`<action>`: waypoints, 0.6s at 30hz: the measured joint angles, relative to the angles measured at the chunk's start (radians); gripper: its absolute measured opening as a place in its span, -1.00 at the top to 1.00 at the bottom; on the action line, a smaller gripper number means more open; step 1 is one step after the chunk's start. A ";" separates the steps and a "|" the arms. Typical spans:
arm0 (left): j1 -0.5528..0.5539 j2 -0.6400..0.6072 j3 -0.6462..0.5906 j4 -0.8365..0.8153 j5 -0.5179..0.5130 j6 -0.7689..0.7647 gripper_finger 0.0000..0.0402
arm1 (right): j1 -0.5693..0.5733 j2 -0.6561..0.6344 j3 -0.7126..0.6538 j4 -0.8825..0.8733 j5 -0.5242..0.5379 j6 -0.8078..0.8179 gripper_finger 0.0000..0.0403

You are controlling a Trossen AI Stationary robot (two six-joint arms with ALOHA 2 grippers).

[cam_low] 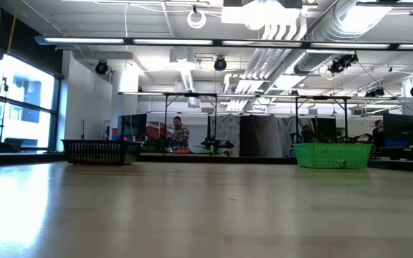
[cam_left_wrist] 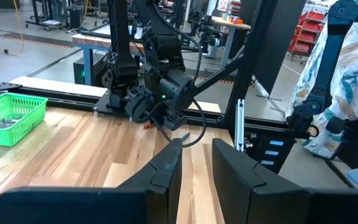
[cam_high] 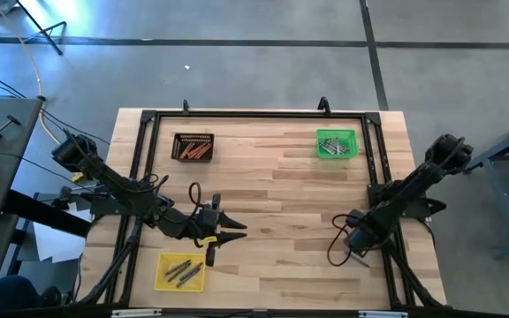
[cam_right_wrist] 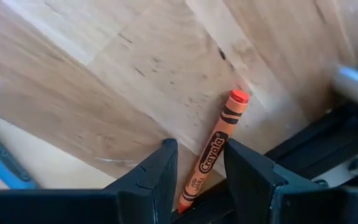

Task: Sort crayons
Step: Put the orange crayon into the black bin

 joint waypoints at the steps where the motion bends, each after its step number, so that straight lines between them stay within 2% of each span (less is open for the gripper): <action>1: 0.000 0.000 0.000 0.000 0.000 0.000 0.62 | -0.005 -0.001 0.000 0.002 -0.002 -0.016 0.34; 8: 0.000 0.000 0.000 0.000 0.000 0.000 0.62 | -0.043 -0.006 0.004 0.037 -0.008 -0.074 0.34; 12: 0.000 0.000 0.000 -0.001 0.000 0.000 0.62 | -0.061 -0.005 0.018 0.074 0.022 -0.082 0.35; 18: 0.000 0.000 0.000 -0.001 0.000 0.000 0.62 | -0.084 -0.006 0.018 0.094 0.028 -0.063 0.60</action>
